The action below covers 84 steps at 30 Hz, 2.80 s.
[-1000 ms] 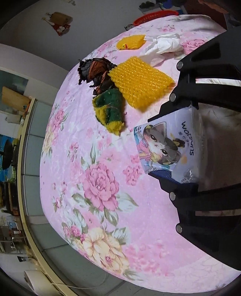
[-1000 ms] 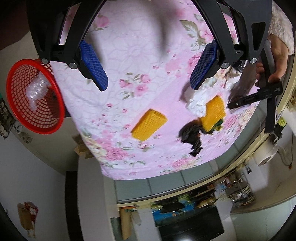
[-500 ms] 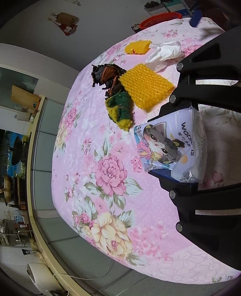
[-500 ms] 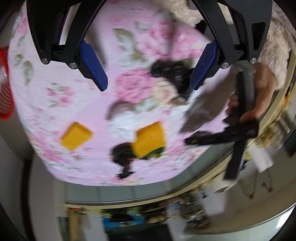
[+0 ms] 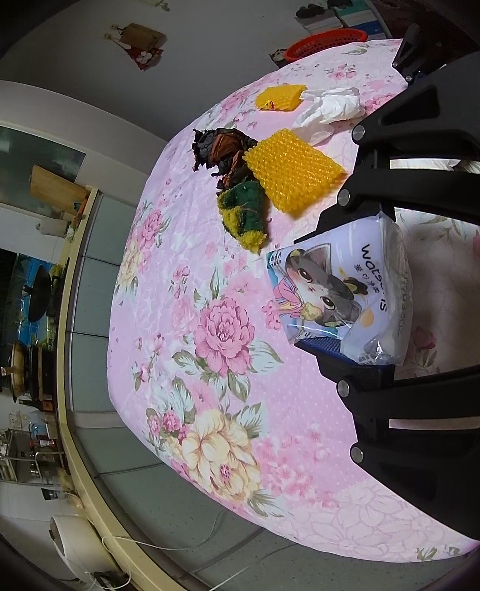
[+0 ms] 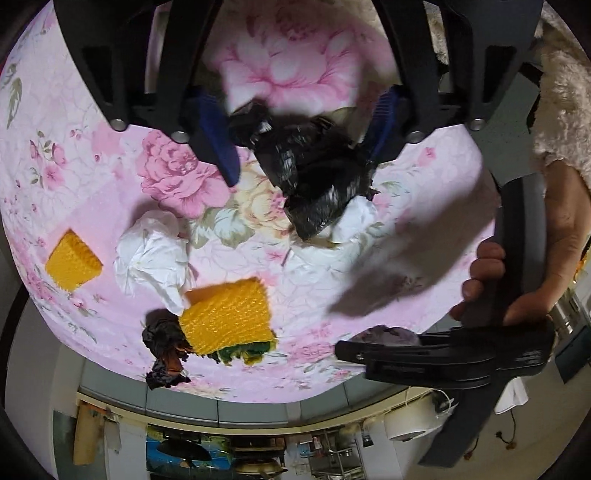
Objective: Collect trash
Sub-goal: 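Grasp the cat-print packet with the left gripper while the right gripper grasps the black bag, then carry the cat-print packet and black bag over the red basket with both grippers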
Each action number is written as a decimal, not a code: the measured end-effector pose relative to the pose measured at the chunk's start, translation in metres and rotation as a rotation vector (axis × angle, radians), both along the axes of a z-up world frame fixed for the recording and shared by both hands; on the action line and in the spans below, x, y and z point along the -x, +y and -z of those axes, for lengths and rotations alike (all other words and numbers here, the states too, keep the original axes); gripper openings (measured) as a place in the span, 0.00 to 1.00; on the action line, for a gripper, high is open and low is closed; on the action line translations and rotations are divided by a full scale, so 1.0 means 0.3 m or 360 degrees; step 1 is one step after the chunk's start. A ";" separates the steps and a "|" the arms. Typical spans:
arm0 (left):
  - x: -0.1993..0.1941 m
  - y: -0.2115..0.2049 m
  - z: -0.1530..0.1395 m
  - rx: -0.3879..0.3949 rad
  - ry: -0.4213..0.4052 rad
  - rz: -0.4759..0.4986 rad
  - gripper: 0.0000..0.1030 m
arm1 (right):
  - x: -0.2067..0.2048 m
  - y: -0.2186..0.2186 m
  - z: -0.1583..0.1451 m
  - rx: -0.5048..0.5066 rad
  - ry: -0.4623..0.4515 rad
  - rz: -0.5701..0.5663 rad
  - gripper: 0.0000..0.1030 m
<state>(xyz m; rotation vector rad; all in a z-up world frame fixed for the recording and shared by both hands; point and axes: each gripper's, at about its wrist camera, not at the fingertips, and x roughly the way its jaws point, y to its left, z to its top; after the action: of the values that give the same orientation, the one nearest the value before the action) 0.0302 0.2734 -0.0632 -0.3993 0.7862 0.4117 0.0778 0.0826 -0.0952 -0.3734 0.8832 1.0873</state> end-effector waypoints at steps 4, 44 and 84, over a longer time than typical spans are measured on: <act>-0.002 0.000 0.003 0.0006 0.0001 -0.0002 0.44 | -0.029 -0.020 -0.006 0.0003 0.0002 0.0039 0.44; -0.224 -0.253 -0.218 -0.0152 -0.0163 0.0270 0.44 | -0.437 -0.426 -0.319 -0.0380 -0.0134 0.0821 0.44; -0.597 -0.767 -0.272 -0.0044 -0.0204 0.0862 0.44 | -0.524 -0.967 -0.435 -0.0377 -0.0307 0.1461 0.44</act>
<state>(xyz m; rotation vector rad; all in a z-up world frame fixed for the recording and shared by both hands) 0.2092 0.0434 0.0185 -0.1718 0.7292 -0.1089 0.2350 -0.2075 0.0352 0.1353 0.6267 0.2858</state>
